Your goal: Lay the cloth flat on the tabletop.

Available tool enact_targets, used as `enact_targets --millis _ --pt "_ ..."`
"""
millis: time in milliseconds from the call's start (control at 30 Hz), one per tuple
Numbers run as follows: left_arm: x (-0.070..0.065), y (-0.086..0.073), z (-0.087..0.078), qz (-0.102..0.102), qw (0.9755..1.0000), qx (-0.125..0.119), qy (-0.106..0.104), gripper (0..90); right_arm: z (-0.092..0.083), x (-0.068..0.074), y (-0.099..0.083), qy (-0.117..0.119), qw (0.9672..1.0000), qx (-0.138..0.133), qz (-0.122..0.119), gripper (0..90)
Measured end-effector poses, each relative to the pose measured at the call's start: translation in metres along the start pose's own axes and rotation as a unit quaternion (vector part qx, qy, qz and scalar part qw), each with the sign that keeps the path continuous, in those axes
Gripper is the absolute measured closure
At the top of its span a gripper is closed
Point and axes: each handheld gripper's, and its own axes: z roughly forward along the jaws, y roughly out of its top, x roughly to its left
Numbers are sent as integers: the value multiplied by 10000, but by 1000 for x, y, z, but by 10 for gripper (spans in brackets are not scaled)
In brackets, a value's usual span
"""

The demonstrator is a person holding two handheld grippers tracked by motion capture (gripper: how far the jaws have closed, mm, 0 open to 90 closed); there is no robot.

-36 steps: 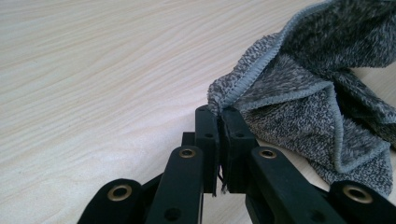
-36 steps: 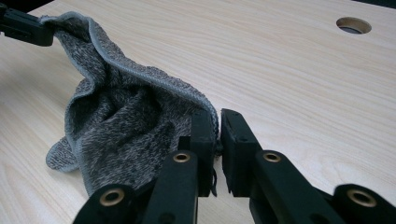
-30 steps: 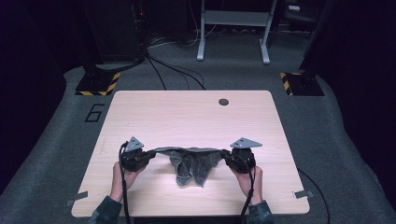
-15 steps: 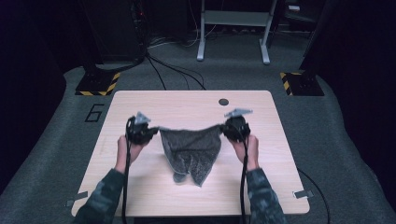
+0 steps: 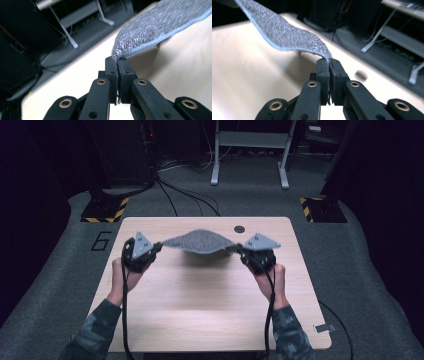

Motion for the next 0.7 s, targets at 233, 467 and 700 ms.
enact_targets --millis 233,467,700 --pt "-42 -76 0 -289 9952 571 -747 873 4 31 -100 533 9946 821 335 845" --pt "-60 -110 -10 -682 9836 802 -1464 731 -13 35 -149 1072 9840 796 1182 615" --pt "-49 -111 -29 -823 9873 894 -1027 463 -29 17 -149 798 9834 642 1498 363"
